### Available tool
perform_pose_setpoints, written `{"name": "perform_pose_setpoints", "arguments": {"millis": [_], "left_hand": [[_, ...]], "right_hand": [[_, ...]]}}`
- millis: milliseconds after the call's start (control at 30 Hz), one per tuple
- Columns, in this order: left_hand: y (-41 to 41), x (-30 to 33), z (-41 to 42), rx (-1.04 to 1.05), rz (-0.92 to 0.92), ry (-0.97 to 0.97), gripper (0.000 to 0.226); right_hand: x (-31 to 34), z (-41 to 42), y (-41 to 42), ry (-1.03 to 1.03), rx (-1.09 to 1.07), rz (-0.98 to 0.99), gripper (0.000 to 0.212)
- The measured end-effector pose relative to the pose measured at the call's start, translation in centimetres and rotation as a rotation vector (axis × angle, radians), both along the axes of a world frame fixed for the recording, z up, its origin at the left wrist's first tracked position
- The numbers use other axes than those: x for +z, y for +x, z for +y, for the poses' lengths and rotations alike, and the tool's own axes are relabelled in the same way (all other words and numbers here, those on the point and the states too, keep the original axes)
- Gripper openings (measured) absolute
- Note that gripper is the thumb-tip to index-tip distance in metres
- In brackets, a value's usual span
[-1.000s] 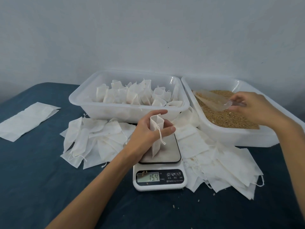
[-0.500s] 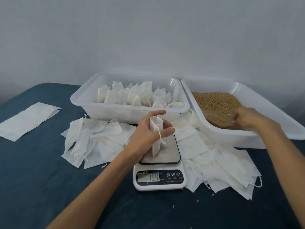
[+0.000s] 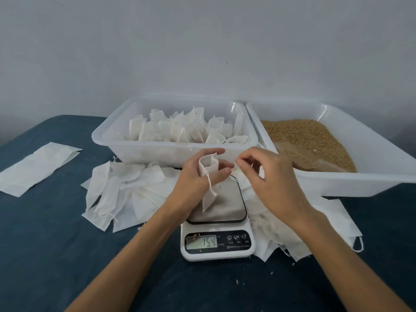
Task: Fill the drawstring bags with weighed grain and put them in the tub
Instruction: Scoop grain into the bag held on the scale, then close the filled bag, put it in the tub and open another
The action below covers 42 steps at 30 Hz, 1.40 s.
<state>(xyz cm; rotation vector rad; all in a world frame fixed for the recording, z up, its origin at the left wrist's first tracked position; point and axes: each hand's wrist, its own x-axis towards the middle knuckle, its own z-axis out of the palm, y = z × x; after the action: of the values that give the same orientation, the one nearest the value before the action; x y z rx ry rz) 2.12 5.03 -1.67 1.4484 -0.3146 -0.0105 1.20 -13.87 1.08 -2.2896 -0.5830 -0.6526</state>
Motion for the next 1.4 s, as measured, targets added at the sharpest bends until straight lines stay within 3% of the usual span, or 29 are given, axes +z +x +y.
{"name": "perform_pose_setpoints", "arguments": {"millis": [267,500,633,767,1033,1200,1400], "left_hand": [[0.2,-0.5,0.0,0.035,-0.007,0.095,0.045],[-0.3,-0.3,0.4,0.162,-0.082,0.310,0.029],[-0.5,-0.2,1.2,0.254,-0.116,0.581,0.008],[-0.2,1.2,1.3,0.303,-0.178,0.792,0.025],[6.4,8.5,-0.6,0.449,-0.188,0.550,0.024],[11.5,9.4,-2.2,0.427,-0.203,0.784,0.026],[13.8,7.3,-4.4,0.301,-0.160,1.010,0.047]], "right_hand": [[-2.7,0.8,-0.2,0.073,0.061,0.037,0.007],[-3.1,0.4,-0.2,0.058,0.040,0.041,0.010],[-2.8,0.0,-0.1,0.086,0.028,0.021,0.012],[-2.8,-0.2,0.1,0.106,0.011,0.000,0.010],[-3.2,-0.6,0.9,0.120,-0.027,0.009,0.010],[-3.2,-0.8,1.1,0.122,-0.042,-0.016,0.008],[-3.2,-0.8,1.1,0.125,-0.016,-0.012,0.009]]}}
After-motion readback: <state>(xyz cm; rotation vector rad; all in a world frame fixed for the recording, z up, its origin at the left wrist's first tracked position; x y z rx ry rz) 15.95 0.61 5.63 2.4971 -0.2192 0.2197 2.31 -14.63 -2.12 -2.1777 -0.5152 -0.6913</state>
